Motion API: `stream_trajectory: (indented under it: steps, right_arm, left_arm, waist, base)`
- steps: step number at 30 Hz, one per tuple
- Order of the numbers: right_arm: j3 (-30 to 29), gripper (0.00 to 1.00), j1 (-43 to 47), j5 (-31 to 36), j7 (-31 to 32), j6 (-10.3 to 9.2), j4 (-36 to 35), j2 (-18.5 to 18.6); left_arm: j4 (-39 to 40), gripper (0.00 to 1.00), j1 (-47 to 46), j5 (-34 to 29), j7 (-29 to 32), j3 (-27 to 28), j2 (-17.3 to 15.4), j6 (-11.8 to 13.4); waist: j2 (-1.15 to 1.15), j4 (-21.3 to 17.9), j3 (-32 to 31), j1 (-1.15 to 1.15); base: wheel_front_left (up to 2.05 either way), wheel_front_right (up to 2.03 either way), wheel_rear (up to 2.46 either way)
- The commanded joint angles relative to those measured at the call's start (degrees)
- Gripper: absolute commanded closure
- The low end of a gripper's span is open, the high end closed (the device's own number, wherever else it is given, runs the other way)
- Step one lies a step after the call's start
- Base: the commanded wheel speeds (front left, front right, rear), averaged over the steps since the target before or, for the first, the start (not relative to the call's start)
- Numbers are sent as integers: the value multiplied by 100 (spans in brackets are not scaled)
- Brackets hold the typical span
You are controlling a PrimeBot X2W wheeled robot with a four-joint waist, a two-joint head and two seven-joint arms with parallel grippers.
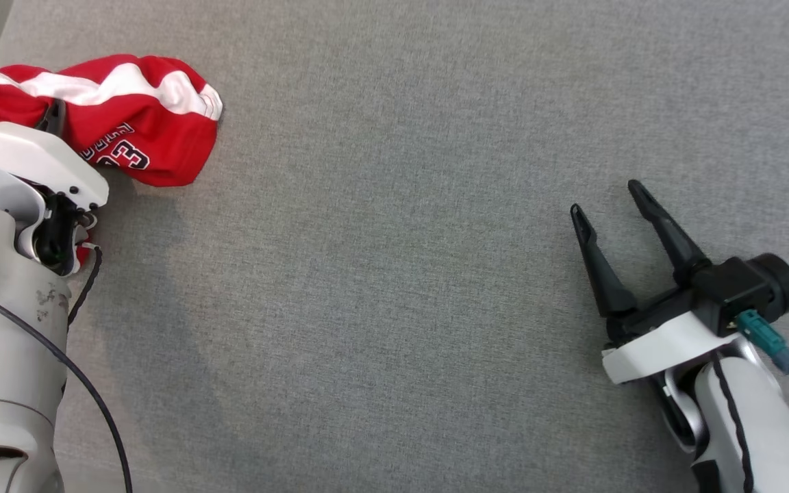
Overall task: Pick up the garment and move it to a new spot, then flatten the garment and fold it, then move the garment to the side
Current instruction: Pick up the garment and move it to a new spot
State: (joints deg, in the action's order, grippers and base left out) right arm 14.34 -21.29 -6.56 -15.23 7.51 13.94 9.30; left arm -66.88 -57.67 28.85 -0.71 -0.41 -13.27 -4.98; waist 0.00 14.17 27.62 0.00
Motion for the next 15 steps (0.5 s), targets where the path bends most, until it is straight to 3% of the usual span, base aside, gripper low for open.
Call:
stream_trajectory:
  steps: [1,8,15]
  right_arm:
    - [19,0,129,-24,13,-4,74,-22]
    - [84,0,213,-160,7,-3,142,-282]
    - [-72,0,464,-270,8,-3,141,-472]
  left_arm:
    - [51,100,31,44,-124,23,39,-18]
    - [303,100,157,-115,-685,-193,54,-118]
    - [719,100,394,-158,-723,-460,217,-196]
  waist:
    - [0,-62,-152,0]
    - [0,-392,-738,0]
    - [0,-957,-1440,0]
  base:
    - [0,0,0]
    - [0,0,0]
    - [0,0,0]
